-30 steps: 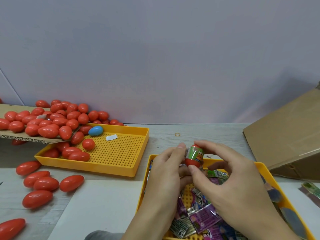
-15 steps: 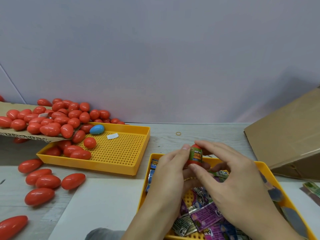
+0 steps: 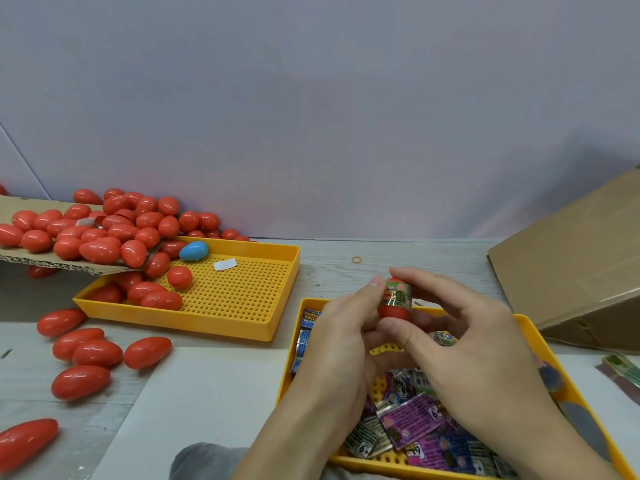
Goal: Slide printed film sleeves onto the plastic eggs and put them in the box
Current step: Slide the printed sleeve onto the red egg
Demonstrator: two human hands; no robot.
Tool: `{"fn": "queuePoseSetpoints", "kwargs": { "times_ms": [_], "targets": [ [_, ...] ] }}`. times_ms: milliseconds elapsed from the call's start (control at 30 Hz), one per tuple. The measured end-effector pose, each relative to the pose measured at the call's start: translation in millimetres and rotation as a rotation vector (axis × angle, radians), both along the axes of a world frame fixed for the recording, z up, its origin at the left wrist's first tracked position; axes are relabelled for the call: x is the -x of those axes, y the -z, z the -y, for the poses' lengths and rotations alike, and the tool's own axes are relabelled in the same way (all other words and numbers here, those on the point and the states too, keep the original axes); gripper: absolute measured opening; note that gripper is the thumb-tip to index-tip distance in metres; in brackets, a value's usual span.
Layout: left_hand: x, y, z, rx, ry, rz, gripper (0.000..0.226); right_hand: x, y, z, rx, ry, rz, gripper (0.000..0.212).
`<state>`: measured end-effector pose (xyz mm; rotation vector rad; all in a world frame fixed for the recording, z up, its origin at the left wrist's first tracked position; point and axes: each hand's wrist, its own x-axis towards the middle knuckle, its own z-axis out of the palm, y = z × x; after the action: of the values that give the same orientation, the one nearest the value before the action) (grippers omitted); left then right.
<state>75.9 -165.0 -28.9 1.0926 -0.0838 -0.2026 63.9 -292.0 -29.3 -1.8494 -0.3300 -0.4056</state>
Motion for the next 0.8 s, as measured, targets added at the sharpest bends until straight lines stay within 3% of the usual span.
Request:
{"fn": "queuePoseSetpoints", "kwargs": {
  "times_ms": [400,633,733,800],
  "targets": [
    [-0.5,1.1,0.6,0.030,0.011,0.045,0.033,-1.0,1.0,1.9,0.081,0.050,-0.001,0.043],
    [-2.1,0.3,0.4,0.054,-0.069,0.044,0.042,-4.2,4.6,6.1,-0.123,-0.056,-0.051,0.036],
    [-2.7,0.8,-0.3,0.009,-0.103,0.072,0.027,-3.9,5.8,7.3,-0.118,-0.064,-0.051,0.040],
    [-2.8,1.8,-0.7,-0.043,-0.143,0.106,0.029,-3.7,6.1,7.7,-0.108,-0.077,-0.044,0.042]
  ]
}}
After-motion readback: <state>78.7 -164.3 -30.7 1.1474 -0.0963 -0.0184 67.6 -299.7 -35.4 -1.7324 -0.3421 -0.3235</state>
